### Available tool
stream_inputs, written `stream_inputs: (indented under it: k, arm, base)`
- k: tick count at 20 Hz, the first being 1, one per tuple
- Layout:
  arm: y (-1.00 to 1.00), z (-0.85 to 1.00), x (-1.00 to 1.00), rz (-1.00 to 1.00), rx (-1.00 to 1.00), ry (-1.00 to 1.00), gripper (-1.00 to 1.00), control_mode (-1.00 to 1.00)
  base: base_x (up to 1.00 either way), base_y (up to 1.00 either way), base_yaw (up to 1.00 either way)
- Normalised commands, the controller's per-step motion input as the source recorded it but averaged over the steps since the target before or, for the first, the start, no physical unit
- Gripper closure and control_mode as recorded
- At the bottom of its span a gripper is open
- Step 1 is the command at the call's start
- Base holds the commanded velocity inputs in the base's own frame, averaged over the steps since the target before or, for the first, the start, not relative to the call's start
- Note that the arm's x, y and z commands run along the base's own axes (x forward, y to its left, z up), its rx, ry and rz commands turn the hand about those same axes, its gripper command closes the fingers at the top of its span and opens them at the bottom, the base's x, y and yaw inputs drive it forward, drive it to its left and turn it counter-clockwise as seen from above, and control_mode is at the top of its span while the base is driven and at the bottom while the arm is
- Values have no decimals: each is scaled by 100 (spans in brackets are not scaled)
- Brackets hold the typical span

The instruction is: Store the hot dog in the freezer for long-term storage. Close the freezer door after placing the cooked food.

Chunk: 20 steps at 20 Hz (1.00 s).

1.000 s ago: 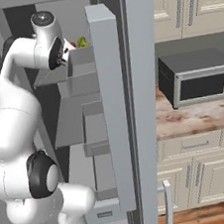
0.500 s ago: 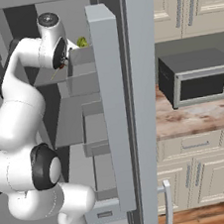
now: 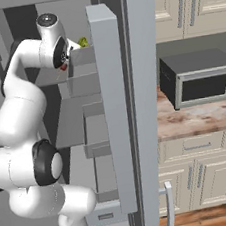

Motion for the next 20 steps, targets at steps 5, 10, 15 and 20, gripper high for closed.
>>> stream_inputs:
  k: [5,10,15,20]
  arm:
    - [0,-21,17,6,-9,0,100,-100]
    - [0,-3,25,6,-1,0,100,-100]
    - [0,0,36,6,0,0,100,-100]
    - [0,0,34,3,0,0,100,-100]
  base:
    - [0,0,0]
    - [0,0,0]
    - [0,0,0]
    - [0,0,0]
